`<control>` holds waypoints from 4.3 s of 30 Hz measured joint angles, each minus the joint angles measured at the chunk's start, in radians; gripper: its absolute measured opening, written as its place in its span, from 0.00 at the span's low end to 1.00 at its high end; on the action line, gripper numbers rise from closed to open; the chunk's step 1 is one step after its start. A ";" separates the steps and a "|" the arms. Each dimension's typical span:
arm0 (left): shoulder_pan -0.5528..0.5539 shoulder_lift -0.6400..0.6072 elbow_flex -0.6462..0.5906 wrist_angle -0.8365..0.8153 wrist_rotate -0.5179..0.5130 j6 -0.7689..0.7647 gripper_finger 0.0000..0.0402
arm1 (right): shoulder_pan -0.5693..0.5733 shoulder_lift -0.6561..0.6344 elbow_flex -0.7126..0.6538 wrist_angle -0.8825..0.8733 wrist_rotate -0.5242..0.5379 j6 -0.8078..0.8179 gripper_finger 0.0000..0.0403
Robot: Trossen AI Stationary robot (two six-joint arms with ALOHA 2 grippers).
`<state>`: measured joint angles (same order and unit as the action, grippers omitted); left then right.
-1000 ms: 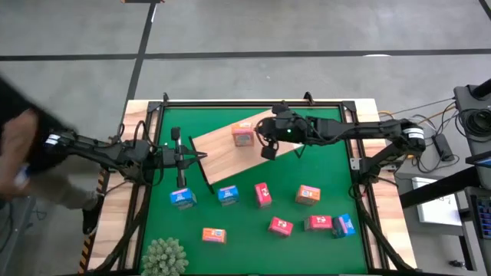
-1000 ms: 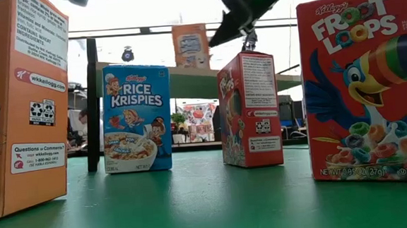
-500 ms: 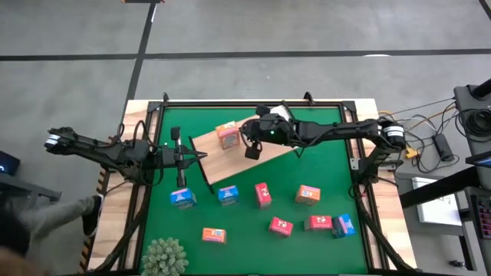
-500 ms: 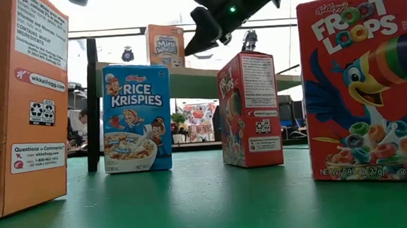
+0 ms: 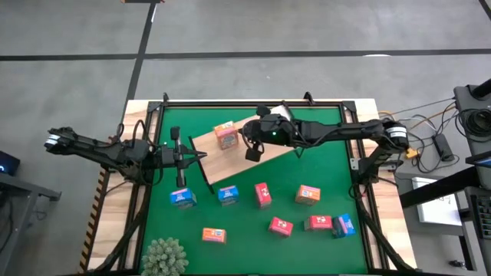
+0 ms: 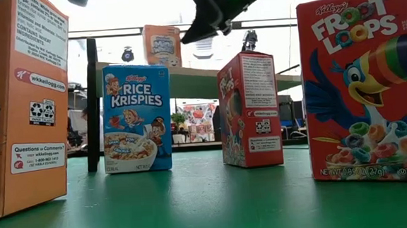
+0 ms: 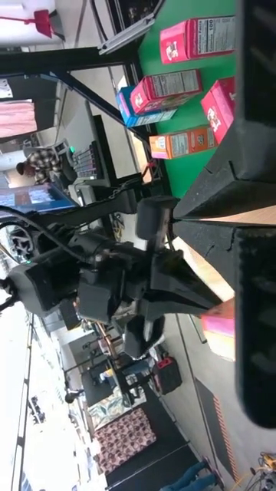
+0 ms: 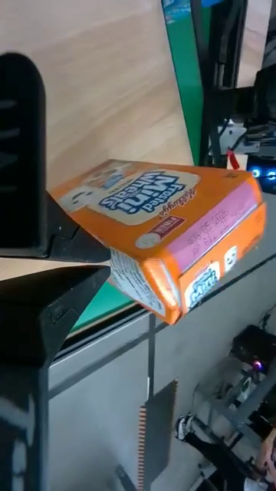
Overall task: Stack cereal on shelf
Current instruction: Put the top middle orange cereal box on the shelf
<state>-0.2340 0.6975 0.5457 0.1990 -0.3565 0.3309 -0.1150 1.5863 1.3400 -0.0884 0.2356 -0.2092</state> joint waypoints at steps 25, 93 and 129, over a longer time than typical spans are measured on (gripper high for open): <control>0.000 -0.012 0.000 0.001 0.000 0.000 0.00 | 0.045 -0.007 -0.010 -0.045 -0.005 0.034 0.02; -0.016 -0.102 0.000 -0.169 0.008 -0.255 0.00 | 0.016 0.211 -0.002 0.392 -0.102 -0.052 0.02; -0.021 -0.123 0.000 -0.223 0.009 -0.316 0.00 | 0.010 0.000 -0.042 -0.033 -0.236 -0.028 0.02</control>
<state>-0.2546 0.5750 0.5457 -0.0237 -0.3473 0.0151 -0.1049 1.5862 1.2980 -0.1218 -0.0005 -0.2376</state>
